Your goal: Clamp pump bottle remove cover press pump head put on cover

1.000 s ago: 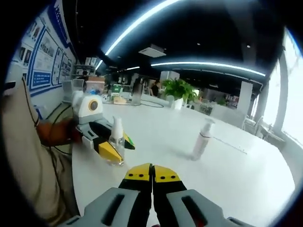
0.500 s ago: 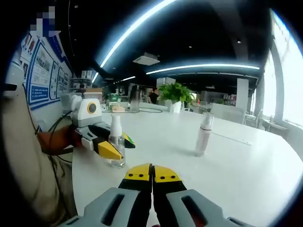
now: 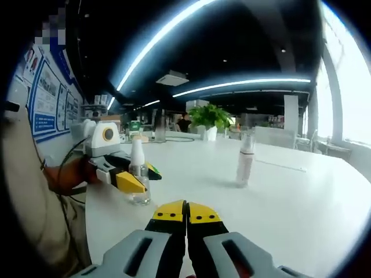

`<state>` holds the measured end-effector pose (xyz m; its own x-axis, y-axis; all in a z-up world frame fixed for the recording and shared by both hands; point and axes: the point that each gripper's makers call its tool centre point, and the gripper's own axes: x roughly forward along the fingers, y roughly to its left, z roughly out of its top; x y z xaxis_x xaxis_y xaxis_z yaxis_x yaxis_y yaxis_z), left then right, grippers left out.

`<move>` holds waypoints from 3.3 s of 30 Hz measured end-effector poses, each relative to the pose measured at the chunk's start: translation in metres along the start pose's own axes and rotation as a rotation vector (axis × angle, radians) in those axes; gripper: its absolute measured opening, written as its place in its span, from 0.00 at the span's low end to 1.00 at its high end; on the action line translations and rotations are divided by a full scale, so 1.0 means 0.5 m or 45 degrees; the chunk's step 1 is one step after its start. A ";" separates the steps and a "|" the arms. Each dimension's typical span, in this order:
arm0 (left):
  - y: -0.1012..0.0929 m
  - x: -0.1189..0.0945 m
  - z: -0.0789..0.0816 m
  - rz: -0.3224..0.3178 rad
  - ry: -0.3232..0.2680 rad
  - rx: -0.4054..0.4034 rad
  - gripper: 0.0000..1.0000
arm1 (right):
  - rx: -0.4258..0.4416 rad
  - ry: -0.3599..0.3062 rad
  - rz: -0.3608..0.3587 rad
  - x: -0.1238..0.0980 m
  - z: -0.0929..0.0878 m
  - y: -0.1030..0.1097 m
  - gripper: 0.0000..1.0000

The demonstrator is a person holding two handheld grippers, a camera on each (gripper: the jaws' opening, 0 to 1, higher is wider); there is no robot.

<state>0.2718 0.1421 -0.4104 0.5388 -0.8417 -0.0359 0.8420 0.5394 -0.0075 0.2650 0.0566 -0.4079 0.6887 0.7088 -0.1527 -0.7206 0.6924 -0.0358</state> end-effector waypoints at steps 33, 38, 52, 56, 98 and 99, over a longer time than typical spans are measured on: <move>0.001 0.000 0.000 0.004 0.000 0.003 0.16 | 0.008 -0.019 -0.036 -0.003 -0.035 -0.005 0.00; -0.001 0.000 0.000 0.004 0.000 0.003 0.16 | 0.000 -0.009 -0.025 -0.002 -0.038 -0.001 0.00; -0.001 0.000 0.000 0.004 0.000 0.002 0.16 | -0.023 -0.001 -0.039 -0.001 -0.040 0.001 0.00; 0.000 0.000 0.000 0.004 0.000 0.003 0.16 | -0.022 -0.003 -0.039 -0.001 -0.039 0.003 0.00; -0.001 0.000 0.000 0.005 0.000 0.000 0.16 | 0.004 -0.045 -0.102 -0.002 -0.003 -0.024 0.04; 0.000 0.000 0.000 0.006 0.000 -0.001 0.16 | 0.001 -0.041 -0.105 -0.001 -0.005 -0.025 0.04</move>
<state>0.2716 0.1420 -0.4102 0.5427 -0.8391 -0.0360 0.8395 0.5433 -0.0081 0.2733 0.0474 -0.4098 0.7481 0.6531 -0.1172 -0.6611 0.7489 -0.0465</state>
